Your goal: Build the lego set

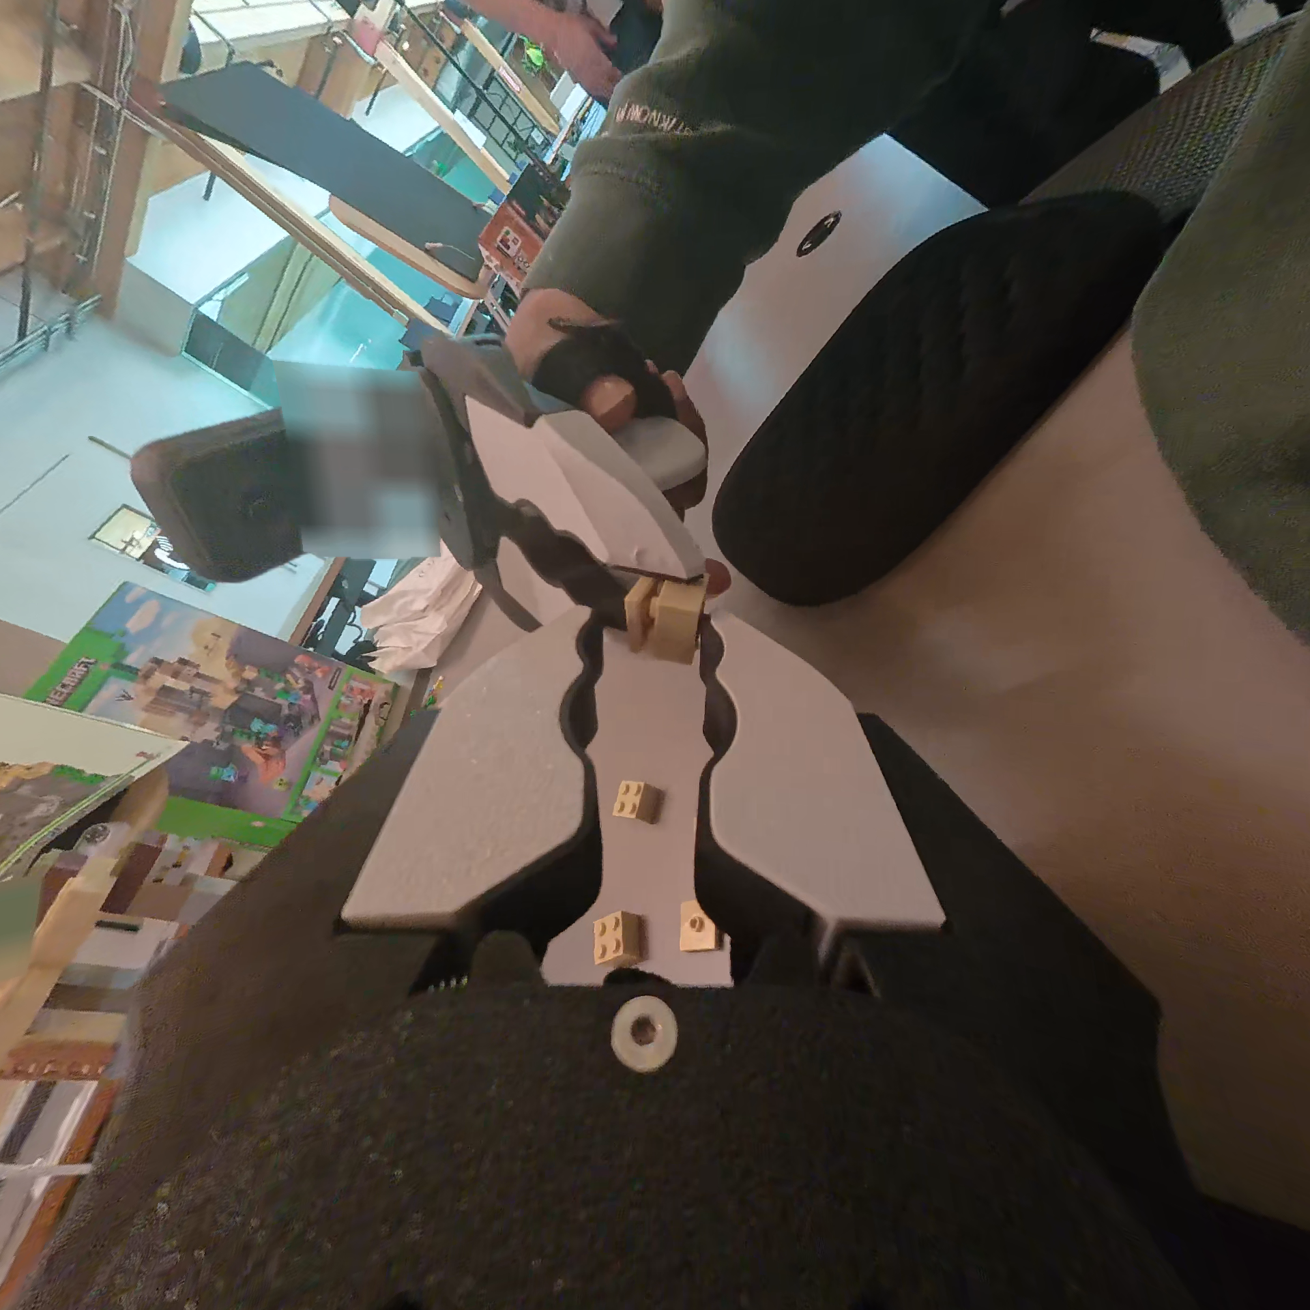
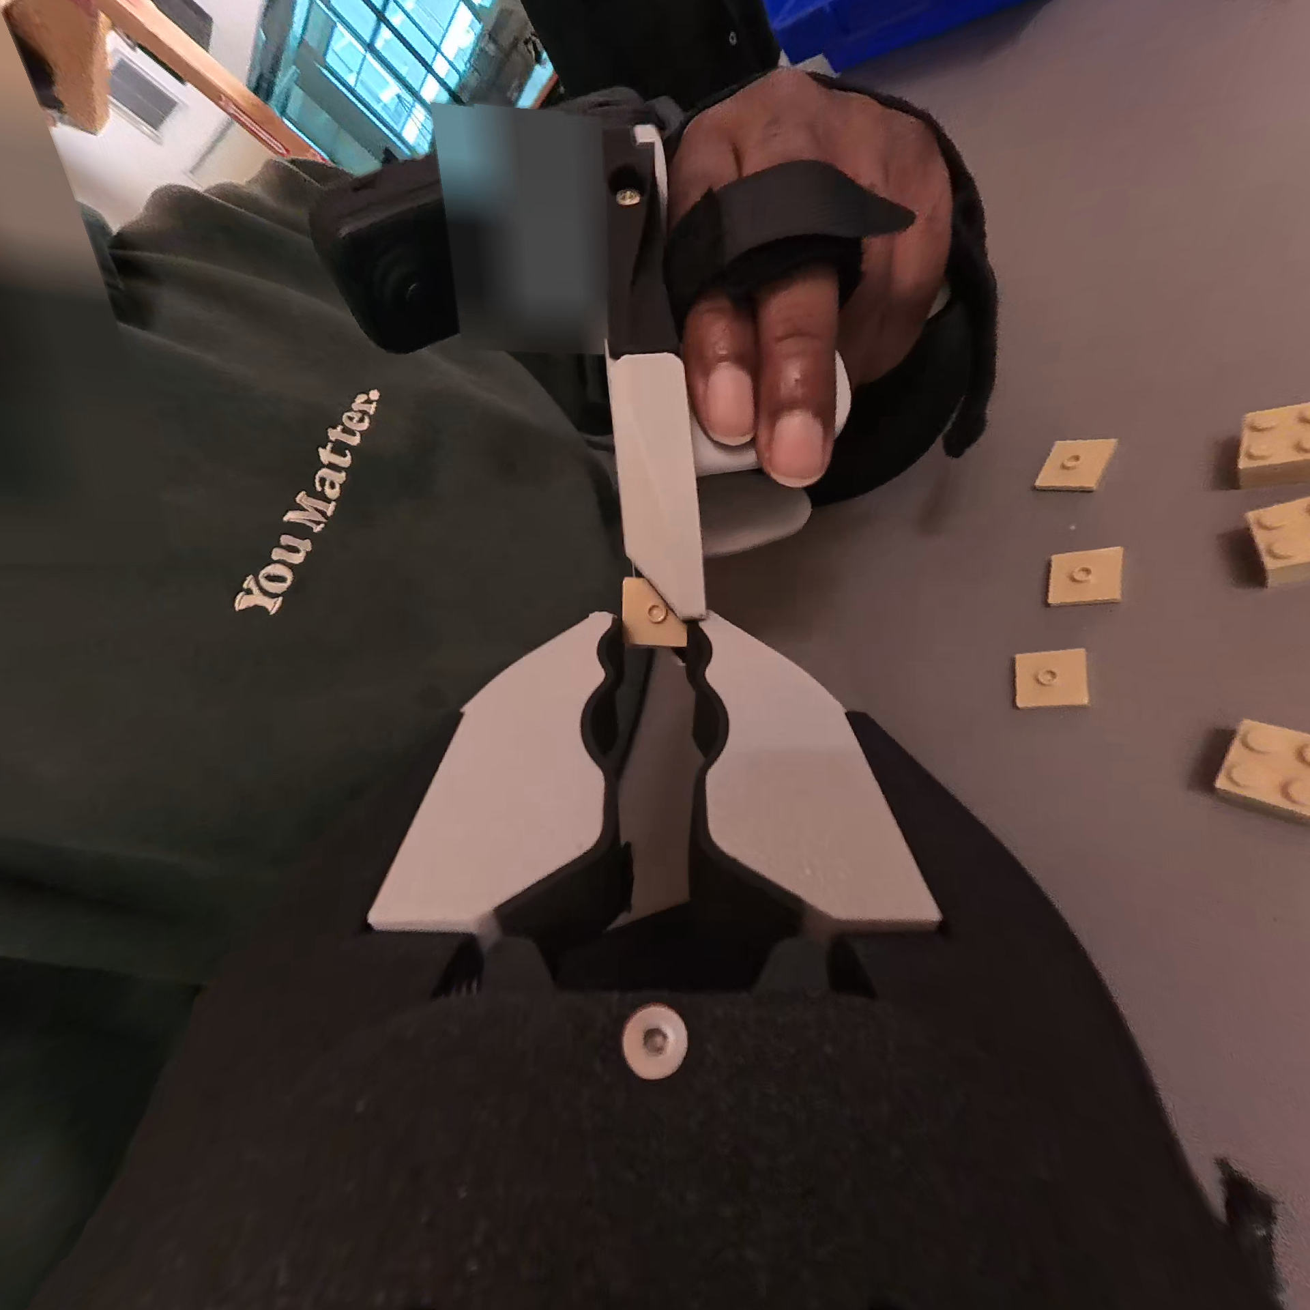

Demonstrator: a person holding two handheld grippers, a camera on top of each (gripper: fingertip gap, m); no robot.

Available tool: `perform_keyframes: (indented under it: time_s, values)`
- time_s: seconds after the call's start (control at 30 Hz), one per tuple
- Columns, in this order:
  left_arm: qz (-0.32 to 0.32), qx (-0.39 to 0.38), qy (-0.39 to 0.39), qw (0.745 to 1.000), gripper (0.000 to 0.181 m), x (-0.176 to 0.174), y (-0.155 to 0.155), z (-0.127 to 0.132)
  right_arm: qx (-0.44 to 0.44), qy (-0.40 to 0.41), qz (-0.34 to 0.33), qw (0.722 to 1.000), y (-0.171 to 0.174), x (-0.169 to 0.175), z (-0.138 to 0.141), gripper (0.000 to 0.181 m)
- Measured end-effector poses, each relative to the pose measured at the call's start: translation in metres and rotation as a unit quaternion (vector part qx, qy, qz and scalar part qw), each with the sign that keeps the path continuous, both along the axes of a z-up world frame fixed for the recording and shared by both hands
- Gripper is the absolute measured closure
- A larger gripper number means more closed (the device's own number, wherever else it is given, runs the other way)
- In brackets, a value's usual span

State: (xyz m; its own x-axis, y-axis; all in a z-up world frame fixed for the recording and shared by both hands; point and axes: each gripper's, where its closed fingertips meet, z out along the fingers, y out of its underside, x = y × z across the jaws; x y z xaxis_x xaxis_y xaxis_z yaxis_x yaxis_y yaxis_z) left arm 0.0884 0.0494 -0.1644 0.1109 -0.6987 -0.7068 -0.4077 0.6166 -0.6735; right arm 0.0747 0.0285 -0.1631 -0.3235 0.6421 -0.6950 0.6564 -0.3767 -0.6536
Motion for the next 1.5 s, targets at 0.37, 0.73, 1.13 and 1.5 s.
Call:
perform_keyframes:
  time_s: [0.37,0.73,1.13,1.5]
  values:
    - [0.010,0.012,0.009,1.000,0.158,0.0031,0.0008,-0.0061,-0.038,-0.009,-0.025,0.999,0.0031,0.0023,-0.0051,0.165]
    - [0.008,0.007,0.000,1.000,0.162,0.0029,0.0000,-0.0031,-0.031,-0.007,-0.035,0.999,0.0064,0.0019,-0.0016,0.165]
    - [0.001,-0.006,0.002,1.000,0.164,0.0023,-0.0018,-0.0051,-0.042,-0.022,-0.021,0.999,0.0050,0.0009,-0.0039,0.165]
    - [-0.004,-0.017,0.002,1.000,0.164,0.0030,-0.0048,-0.0043,-0.059,-0.013,-0.026,0.998,0.0005,-0.0025,-0.0025,0.164]
